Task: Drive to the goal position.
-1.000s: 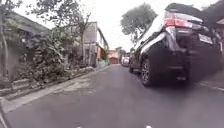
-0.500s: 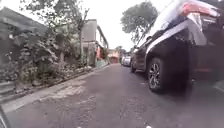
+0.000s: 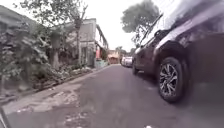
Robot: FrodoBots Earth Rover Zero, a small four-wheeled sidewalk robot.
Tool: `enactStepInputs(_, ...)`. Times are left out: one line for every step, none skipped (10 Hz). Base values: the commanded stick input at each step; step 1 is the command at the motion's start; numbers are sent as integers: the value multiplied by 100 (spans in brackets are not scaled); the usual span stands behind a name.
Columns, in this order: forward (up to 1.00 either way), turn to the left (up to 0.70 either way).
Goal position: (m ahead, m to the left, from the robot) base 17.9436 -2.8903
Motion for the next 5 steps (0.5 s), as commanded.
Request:
enactStepInputs(100, 0)
enactStepInputs(100, 0)
enactStepInputs(100, 0)
enactStepInputs(100, 0)
enactStepInputs(100, 0)
